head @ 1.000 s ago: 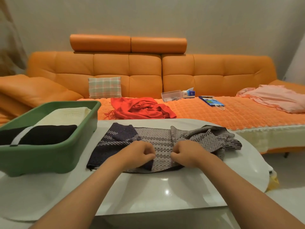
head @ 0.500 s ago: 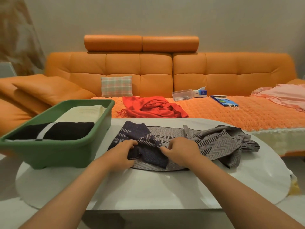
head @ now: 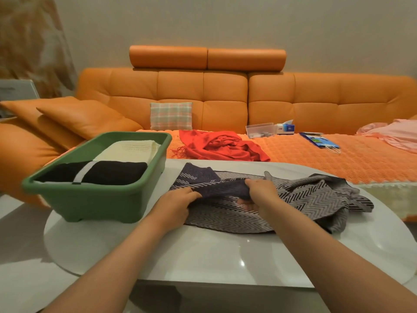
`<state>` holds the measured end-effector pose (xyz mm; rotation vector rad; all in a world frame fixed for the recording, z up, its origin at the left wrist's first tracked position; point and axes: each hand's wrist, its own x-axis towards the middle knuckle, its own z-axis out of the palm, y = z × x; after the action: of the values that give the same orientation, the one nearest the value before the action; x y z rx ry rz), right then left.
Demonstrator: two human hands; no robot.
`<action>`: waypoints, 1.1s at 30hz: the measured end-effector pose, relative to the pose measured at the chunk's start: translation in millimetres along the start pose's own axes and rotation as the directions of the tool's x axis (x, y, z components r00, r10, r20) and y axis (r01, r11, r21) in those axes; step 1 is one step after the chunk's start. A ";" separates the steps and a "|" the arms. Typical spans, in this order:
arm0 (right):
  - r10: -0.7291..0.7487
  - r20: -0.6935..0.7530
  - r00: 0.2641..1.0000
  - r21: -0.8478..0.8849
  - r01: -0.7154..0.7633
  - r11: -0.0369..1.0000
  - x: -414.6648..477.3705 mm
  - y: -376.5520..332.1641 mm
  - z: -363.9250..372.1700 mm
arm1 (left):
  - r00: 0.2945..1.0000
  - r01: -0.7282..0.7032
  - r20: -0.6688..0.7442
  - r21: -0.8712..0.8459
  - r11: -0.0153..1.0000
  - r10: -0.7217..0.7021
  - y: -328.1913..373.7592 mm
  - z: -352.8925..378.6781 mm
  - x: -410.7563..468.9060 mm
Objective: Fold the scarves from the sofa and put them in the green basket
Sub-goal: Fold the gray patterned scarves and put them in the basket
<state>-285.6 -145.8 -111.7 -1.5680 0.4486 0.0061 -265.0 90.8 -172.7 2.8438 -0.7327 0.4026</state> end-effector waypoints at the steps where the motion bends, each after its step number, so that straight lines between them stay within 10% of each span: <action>1: 0.015 0.011 1.000 0.007 -0.015 1.000 -2.4 0.4 -3.7 | 1.000 0.001 0.008 -0.003 1.000 -0.001 0.3 -0.2 -0.9; 7: 0.050 0.038 0.998 -0.486 -0.026 0.874 1.7 -2.3 -22.8 | 0.996 0.061 0.060 0.028 0.998 -0.063 -0.5 -20.8 -4.0; 11: -0.067 0.087 0.994 -0.975 0.099 0.200 -8.1 0.3 -29.2 | 0.931 0.198 0.338 -0.144 0.969 -0.140 7.1 -32.0 -10.0; 13: -0.149 0.142 0.979 -0.988 0.150 0.044 -9.1 7.2 -20.8 | 0.947 0.226 0.279 -0.222 0.949 -0.160 8.7 -28.1 -4.3; 18: -0.487 0.347 0.802 -0.901 0.429 0.064 11.8 25.7 20.3 | 0.993 0.113 0.060 -0.150 0.982 -0.105 -3.9 3.6 15.2; 25: -0.519 0.530 0.671 -0.847 0.389 -0.363 43.7 42.8 60.1 | 0.871 0.192 0.461 0.002 0.981 -0.171 -9.4 17.3 20.5; 28: -0.527 0.540 0.657 -0.842 0.427 -0.330 53.1 34.5 55.8 | 0.914 0.210 0.366 -0.057 0.976 -0.175 -11.2 12.5 24.4; 33: -0.547 -0.004 0.837 -0.947 0.173 0.271 77.7 8.6 23.9 | 0.950 0.297 0.107 -0.027 0.954 -0.293 -7.3 13.1 43.2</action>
<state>-210.1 -144.1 -143.0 -2.8633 0.3171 -0.4750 -222.2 74.7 -172.9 2.8866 -0.3150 0.1943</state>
